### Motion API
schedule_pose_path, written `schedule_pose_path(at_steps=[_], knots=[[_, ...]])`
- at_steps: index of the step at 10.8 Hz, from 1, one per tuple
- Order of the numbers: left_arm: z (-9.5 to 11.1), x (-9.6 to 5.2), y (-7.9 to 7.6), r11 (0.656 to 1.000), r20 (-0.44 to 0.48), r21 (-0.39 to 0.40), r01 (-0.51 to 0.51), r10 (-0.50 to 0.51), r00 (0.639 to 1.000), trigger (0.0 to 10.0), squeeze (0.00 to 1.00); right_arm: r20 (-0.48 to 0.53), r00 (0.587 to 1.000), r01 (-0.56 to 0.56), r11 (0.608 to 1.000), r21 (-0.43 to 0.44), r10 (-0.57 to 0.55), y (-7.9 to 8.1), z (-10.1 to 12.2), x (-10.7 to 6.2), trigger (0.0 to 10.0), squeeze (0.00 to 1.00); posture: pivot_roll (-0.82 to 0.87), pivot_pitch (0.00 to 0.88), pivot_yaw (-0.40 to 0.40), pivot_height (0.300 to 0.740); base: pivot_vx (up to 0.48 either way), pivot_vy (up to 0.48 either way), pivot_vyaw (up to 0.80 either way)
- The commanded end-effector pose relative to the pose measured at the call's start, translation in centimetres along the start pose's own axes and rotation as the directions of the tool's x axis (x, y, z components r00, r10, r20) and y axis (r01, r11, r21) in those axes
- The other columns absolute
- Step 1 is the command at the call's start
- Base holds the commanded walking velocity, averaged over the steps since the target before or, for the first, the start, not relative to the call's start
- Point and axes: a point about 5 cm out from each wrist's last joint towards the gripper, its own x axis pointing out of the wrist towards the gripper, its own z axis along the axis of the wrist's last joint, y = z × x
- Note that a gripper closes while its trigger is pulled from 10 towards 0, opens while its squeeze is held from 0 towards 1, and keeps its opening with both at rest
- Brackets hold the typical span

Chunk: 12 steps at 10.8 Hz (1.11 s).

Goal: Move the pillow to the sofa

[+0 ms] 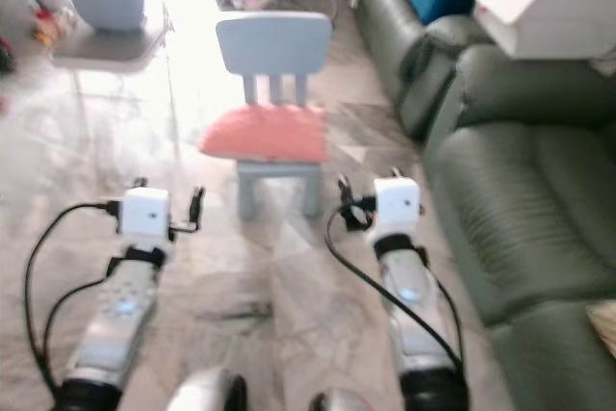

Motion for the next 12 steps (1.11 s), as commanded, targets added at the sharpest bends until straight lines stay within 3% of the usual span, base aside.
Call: schedule_pose_path(at_steps=[1,5,12], knots=[[0.75,0.11,-0.61,0.999,0.028,-0.022,0.03,-0.029,0.999,10.0,0.0,-0.017,0.999,0.037,0.999,-0.012,-0.038,-1.04,-0.27,-0.26,10.0,0.0,0.02,0.098,-0.045,0.74,0.0,0.0,0.0],[0.72,0.04,-0.57,0.999,0.028,-0.027,0.032,-0.031,0.999,10.0,0.0,-0.014,0.999,0.028,1.0,-0.002,-0.028,-0.99,-0.24,-0.27,10.0,0.0,0.01,0.101,-0.047,0.74,0.228,0.0,0.0],[0.67,0.63,-1.09,0.998,-0.002,-0.05,0.026,-0.026,1.0,10.0,0.0,-0.014,1.0,0.009,1.0,-0.01,-0.009,-0.84,-0.22,-0.26,10.0,0.0,0.01,0.099,-0.051,0.74,0.417,0.112,0.0]])
